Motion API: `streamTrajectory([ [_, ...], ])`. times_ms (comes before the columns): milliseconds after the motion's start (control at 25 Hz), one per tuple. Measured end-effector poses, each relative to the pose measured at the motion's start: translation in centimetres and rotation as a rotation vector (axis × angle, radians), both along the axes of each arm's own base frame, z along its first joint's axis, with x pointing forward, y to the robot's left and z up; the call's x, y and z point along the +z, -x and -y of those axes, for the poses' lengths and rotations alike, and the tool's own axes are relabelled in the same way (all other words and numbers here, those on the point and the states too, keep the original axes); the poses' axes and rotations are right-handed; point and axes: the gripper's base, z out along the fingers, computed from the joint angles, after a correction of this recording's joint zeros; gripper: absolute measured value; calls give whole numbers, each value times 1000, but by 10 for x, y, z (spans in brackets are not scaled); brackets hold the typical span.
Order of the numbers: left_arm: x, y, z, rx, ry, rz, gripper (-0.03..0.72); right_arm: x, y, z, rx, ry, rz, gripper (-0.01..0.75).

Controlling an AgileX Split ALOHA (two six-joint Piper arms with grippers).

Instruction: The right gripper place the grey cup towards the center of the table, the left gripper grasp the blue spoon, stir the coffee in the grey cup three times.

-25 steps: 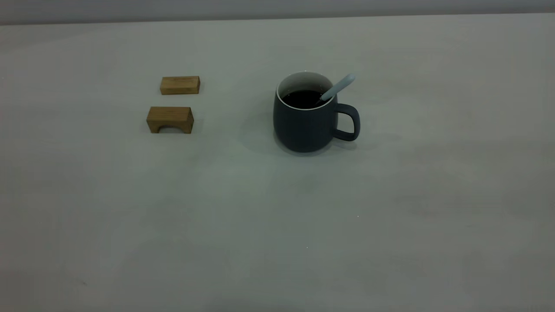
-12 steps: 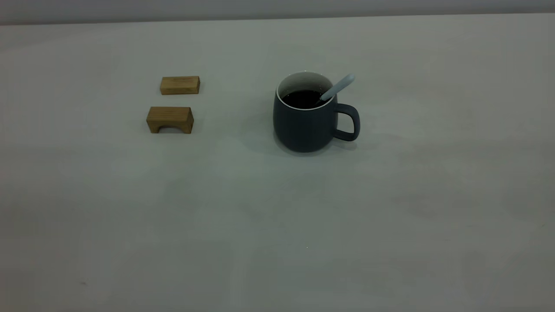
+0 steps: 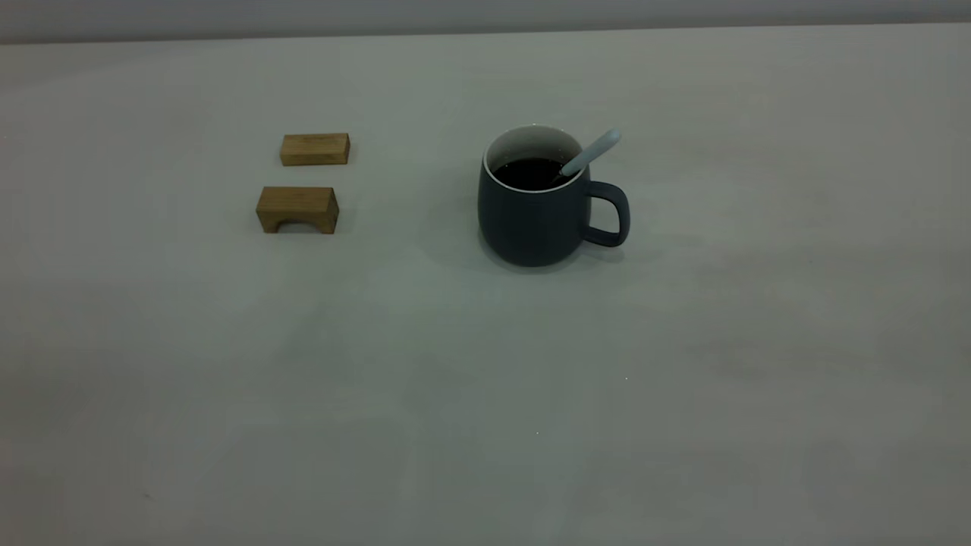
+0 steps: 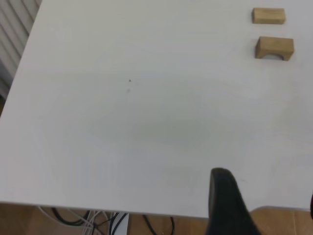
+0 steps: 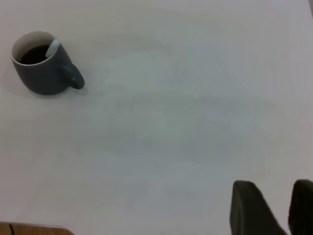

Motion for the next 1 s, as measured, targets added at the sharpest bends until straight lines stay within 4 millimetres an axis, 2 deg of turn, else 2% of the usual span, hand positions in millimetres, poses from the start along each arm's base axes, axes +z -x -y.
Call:
streamTrajectory([
  [1000, 0, 0, -1, -30, 1, 0, 478, 0, 0, 0, 0, 0, 0, 238],
])
